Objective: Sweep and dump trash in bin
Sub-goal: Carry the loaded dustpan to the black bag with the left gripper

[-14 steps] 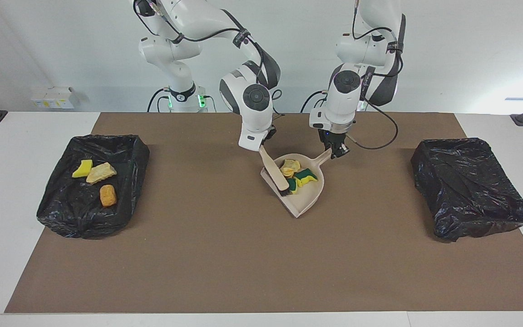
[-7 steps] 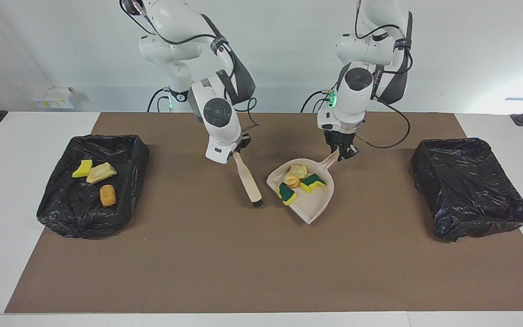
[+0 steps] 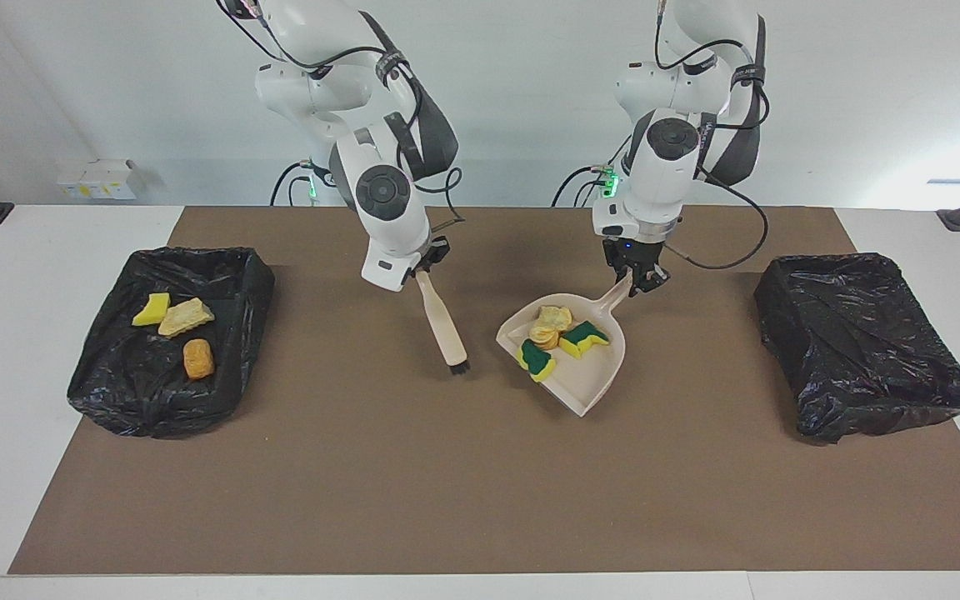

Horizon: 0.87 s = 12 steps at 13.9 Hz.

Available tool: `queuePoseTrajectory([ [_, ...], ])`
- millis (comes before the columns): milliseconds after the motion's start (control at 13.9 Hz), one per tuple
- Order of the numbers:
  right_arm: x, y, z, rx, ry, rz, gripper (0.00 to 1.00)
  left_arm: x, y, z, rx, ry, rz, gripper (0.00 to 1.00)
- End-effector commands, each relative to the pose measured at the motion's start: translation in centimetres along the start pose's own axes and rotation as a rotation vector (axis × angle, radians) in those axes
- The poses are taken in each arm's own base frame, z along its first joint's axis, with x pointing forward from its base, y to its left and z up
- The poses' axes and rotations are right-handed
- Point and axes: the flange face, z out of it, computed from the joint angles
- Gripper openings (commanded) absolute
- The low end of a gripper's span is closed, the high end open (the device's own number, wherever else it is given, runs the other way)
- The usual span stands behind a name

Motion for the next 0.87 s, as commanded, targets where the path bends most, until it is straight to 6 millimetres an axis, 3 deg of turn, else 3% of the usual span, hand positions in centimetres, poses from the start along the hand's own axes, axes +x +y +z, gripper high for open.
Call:
queuePoseTrajectory([
  [0,-4.0,-4.1,1.4,-0.034,0.021,0.080,0.00,-2.2,-3.1,-2.4,-0.016,-0.005,-0.008,0.00],
  [216,-6.6,-5.5,3.3,-0.033,0.023,0.122,0.00,-6.0,-8.0,-4.8,-0.078,-0.013,-0.018,0.00],
  [433,-8.5,-7.6,3.9,-0.016,0.020,0.168,0.00,-10.1,-12.2,-6.6,-0.107,-0.015,-0.031,0.00],
  [649,-9.1,-8.2,4.3,0.039,-0.010,0.206,0.00,-14.8,-16.4,-9.3,-0.098,0.003,-0.035,0.00],
  [794,-9.2,-8.6,4.6,0.056,0.013,0.207,0.00,-19.1,-19.3,-11.1,-0.121,0.047,-0.037,0.00],
])
